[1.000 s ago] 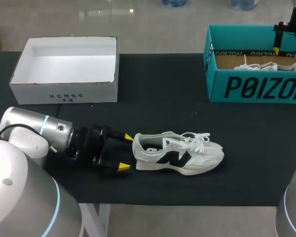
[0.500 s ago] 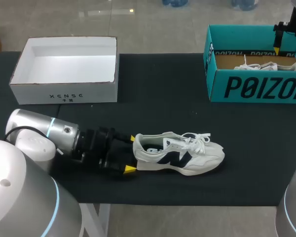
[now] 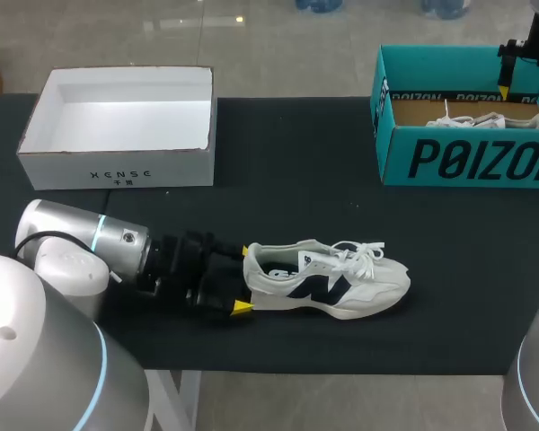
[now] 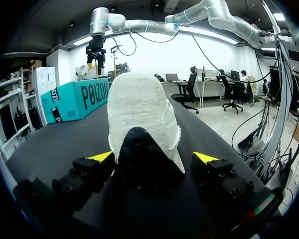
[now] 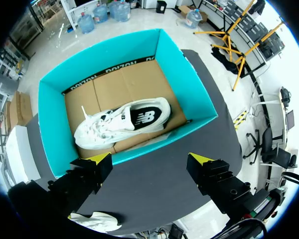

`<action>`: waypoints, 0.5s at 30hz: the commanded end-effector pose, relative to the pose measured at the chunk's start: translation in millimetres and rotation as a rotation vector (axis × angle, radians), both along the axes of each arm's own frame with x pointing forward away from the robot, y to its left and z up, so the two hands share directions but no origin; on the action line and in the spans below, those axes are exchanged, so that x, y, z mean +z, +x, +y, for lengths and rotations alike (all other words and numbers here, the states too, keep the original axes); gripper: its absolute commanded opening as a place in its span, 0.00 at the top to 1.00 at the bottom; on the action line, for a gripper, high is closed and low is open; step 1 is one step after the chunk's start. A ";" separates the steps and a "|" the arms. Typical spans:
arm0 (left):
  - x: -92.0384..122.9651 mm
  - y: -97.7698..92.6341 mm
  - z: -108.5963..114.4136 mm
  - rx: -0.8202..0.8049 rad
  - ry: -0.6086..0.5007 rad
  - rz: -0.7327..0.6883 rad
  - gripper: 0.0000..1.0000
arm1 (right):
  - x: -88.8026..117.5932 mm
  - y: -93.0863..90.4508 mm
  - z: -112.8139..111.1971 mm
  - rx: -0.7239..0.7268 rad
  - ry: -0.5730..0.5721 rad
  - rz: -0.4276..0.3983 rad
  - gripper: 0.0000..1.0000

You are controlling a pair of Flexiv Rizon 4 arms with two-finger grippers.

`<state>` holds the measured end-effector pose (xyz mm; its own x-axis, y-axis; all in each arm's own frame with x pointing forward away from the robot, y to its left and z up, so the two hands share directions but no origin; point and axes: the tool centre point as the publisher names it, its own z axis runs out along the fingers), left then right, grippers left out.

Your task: Take the shoe out of the shoebox, open the shoe tongue, remove and reinsert the insole, then place the shoe into the shoebox

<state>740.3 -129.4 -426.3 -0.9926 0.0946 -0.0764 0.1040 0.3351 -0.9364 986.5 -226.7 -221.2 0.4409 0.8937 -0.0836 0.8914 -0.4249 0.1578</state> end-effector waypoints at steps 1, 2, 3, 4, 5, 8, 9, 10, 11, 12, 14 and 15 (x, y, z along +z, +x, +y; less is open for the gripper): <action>-4.2 4.2 -8.7 -0.008 0.010 -0.001 0.00 | -0.1 -0.8 -0.2 0.000 0.000 -0.002 0.00; -4.6 4.6 -9.7 -0.011 0.010 -0.001 0.00 | -0.1 -0.8 -0.2 0.000 0.000 -0.002 0.00; -4.8 4.8 -10.4 -0.012 0.010 0.000 0.00 | -0.1 -0.8 -0.2 0.000 0.000 -0.002 0.00; -5.1 4.8 -11.0 -0.012 0.009 0.002 0.00 | -0.1 -0.8 -0.2 0.000 0.000 -0.002 0.00; -5.8 4.1 -12.3 -0.013 0.008 0.003 0.00 | -0.1 -0.8 -0.2 0.000 0.000 -0.002 0.00; -7.7 3.4 -13.6 -0.017 0.006 0.007 0.00 | -0.1 -0.8 -0.2 0.000 0.000 -0.002 0.00; -8.9 3.5 -13.7 -0.016 0.005 0.009 0.00 | -0.1 -0.8 -0.2 0.000 0.000 -0.002 0.00; -10.0 3.6 -13.7 -0.017 0.005 0.010 0.00 | -0.1 -0.8 -0.2 0.000 0.000 -0.002 0.00; -10.6 3.6 -13.6 -0.019 0.006 0.006 0.00 | -0.1 -0.8 -0.2 0.000 0.000 -0.002 0.00; -11.7 3.5 -13.3 -0.017 0.007 0.003 0.87 | -0.1 -0.8 -0.2 0.000 0.000 -0.002 0.00; -13.4 3.8 -12.7 -0.014 0.011 0.003 1.00 | -0.1 -0.8 -0.2 0.000 0.000 -0.002 0.00; -13.9 4.0 -12.2 -0.016 0.012 0.002 1.00 | -0.1 -0.8 -0.2 0.000 0.000 -0.002 0.00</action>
<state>744.6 -139.5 -434.6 -0.9913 0.1099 -0.0722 0.1059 0.3419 -0.9337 986.6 -226.7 -221.2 0.4409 0.8936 -0.0836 0.8913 -0.4250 0.1578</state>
